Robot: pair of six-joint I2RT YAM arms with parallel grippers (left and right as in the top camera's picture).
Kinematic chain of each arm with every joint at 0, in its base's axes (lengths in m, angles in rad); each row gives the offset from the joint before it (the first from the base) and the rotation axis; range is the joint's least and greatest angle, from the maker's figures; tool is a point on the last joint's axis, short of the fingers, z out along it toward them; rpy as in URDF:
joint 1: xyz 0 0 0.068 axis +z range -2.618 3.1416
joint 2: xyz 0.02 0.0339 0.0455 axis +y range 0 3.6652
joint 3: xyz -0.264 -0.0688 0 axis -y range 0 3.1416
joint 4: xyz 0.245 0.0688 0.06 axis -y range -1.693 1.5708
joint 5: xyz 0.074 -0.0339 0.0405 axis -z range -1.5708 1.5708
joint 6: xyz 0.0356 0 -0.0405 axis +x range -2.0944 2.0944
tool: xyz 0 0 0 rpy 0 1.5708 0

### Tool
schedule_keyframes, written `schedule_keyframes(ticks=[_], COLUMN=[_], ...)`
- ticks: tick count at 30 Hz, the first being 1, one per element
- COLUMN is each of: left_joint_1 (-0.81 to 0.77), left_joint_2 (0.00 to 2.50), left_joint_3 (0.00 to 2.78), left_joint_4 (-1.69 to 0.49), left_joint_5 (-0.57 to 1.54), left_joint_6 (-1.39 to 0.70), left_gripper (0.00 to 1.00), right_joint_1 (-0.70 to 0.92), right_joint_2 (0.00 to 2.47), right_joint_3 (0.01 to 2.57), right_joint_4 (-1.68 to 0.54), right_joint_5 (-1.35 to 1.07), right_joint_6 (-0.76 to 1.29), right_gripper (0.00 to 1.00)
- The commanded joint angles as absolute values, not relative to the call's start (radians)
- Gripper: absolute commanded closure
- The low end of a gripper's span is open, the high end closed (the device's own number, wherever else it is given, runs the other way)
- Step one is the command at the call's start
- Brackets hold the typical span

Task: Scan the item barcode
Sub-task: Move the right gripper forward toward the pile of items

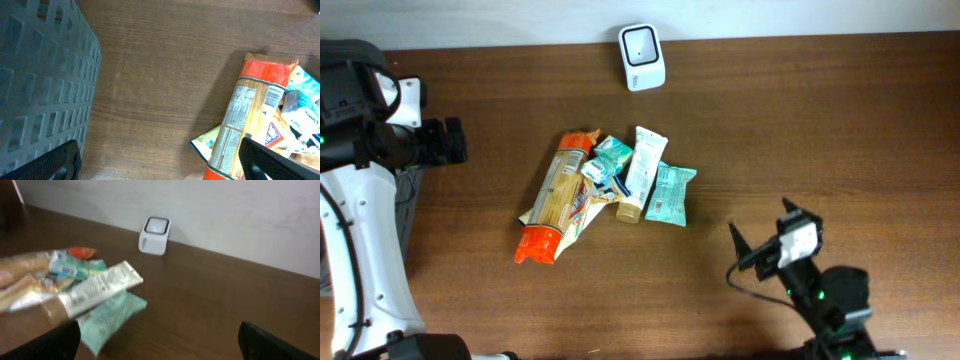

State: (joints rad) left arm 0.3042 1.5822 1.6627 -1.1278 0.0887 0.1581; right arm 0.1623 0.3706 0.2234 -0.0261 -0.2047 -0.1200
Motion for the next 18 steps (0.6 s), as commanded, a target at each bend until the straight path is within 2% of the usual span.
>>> schedule_keyframes(ticks=[1, 9, 12, 16, 18], left_joint_1=[0.306, 0.306, 0.306, 0.306, 0.306], left_joint_2=[1.583, 1.583, 1.584, 1.584, 1.584], left_joint_3=[1.671, 1.671, 1.671, 1.671, 1.671], left_joint_4=[-1.128, -1.132, -1.132, -1.132, -1.132], left_joint_5=[0.085, 0.085, 0.085, 0.085, 0.085], left_joint_6=[0.174, 0.174, 0.174, 0.174, 0.174], left_gripper=[0.01, 0.01, 0.01, 0.01, 0.01], right_joint_1=[0.156, 0.156, 0.156, 0.158, 0.178], right_joint_2=[0.639, 1.286, 1.422, 1.560, 1.689], right_joint_3=[0.473, 1.242, 1.353, 1.378, 1.480], right_joint_4=[-0.123, -0.710, -0.729, -0.702, -0.801], right_joint_5=[-0.214, -0.264, -0.297, -0.474, -0.490], right_joint_6=[-0.128, -0.127, -0.100, -0.241, -0.311], right_gripper=[0.02, 0.01, 0.01, 0.00, 0.01])
